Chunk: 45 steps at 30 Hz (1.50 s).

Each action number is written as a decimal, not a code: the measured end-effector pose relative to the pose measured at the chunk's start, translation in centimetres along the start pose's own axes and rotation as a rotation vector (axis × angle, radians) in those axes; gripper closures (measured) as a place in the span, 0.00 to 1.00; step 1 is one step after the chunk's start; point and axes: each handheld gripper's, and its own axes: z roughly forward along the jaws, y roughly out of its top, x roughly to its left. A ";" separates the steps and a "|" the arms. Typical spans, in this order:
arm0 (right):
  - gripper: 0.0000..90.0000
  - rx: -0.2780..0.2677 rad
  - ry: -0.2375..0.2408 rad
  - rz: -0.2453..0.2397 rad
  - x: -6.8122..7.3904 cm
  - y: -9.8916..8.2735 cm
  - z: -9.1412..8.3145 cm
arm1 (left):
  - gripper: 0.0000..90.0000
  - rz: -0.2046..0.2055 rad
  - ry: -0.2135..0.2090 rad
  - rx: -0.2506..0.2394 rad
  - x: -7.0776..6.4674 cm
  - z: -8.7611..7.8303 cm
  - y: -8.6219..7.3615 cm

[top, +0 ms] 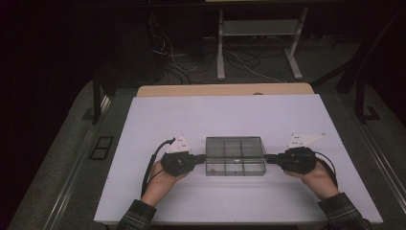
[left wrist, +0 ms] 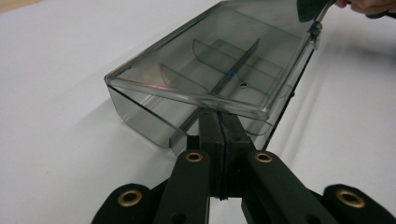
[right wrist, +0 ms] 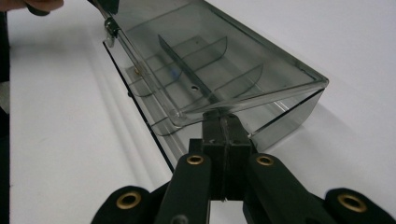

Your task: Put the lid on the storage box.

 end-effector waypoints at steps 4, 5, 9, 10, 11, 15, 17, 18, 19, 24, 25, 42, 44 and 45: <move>0.99 0.017 0.000 -0.003 -0.1 -0.2 0.3 | 0.98 0.002 0.006 0.018 0.1 0.2 -0.2; 0.99 0.022 -0.002 -0.006 -0.1 -0.3 0.4 | 0.98 0.001 0.008 0.019 0.1 0.3 -0.2; 0.99 0.039 -0.003 -0.006 -0.2 -0.4 0.6 | 0.98 0.004 0.008 0.042 0.2 0.5 -0.4; 0.99 0.043 -0.001 -0.006 -0.3 -0.4 0.6 | 0.98 0.004 0.010 0.042 0.2 0.6 -0.5; 0.99 0.048 -0.002 -0.006 -0.3 -0.5 0.6 | 0.98 0.015 0.011 0.055 0.3 0.6 -0.5; 0.99 0.062 -0.002 -0.004 -0.4 -0.6 0.8 | 0.98 0.015 0.009 0.069 0.3 0.8 -0.6; 0.99 0.072 -0.005 -0.009 -0.4 -0.7 0.9 | 0.98 0.018 0.009 0.081 0.3 0.9 -0.7; 0.99 0.076 -0.006 -0.011 -0.4 -0.7 0.9 | 0.98 0.021 0.010 0.086 0.3 1.0 -0.7; 0.99 0.081 -0.007 -0.015 -0.4 -0.7 0.9 | 0.98 0.019 0.009 0.091 0.3 1.0 -0.8; 0.99 0.098 -0.008 -0.018 -0.4 -0.8 1.1 | 0.98 0.024 0.015 0.112 0.3 1.2 -0.9; 0.99 0.099 -0.008 -0.016 -0.4 -0.8 1.1 | 0.98 0.028 0.015 0.116 0.3 1.2 -0.9; 0.99 0.121 -0.011 -0.009 -0.8 -1.0 1.2 | 0.98 0.033 0.031 0.157 0.5 1.6 -1.1; 0.99 0.115 -0.013 -0.004 -0.8 -1.0 1.1 | 0.98 0.026 0.035 0.155 0.6 1.5 -1.1; 0.99 0.111 -0.014 -0.004 -0.8 -1.0 1.1 | 0.97 0.024 0.038 0.157 0.7 1.5 -1.1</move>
